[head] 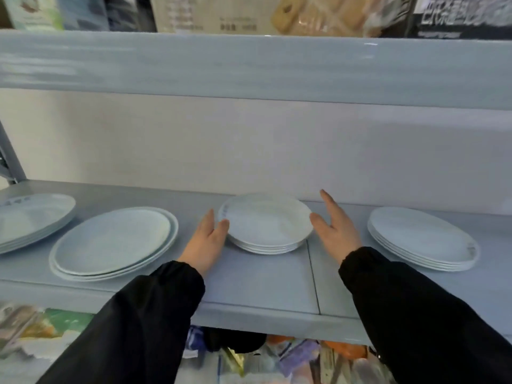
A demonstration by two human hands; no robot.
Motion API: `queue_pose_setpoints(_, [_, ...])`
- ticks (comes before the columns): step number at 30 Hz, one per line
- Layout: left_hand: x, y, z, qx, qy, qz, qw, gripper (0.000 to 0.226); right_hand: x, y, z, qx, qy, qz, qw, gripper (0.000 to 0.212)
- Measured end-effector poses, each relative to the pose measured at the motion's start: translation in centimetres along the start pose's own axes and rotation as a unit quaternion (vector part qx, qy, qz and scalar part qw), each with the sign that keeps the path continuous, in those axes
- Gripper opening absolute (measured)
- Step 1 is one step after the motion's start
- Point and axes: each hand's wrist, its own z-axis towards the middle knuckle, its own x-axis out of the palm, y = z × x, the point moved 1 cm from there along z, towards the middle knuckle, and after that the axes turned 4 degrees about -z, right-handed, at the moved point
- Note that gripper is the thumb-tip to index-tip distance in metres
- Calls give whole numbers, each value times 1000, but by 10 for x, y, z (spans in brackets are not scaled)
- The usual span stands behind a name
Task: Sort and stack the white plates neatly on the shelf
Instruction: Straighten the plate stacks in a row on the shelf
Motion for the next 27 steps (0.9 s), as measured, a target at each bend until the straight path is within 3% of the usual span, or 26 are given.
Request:
queue_pose_setpoints(2, [1,0,9,-17,-10,-25,999,62,4,-19,6,35,18,30,999,61])
queue_pose_setpoints(4, [2,0,18,-15,-10,17,1000,60,10,-25,13,56,38,60,996,59])
queue_pose_setpoints(8, [8,3,28,-28,-2,74,997,61,21,-31,20,57,109,-14,992,48])
queue_pose_setpoints(12, [11,4,31,-36,2,110,993,59,24,-34,21,60,106,-19,992,38])
queue_pose_setpoints(27, [-14,0,-20,-34,36,183,982,59,25,-10,-27,74,98,-53,991,37])
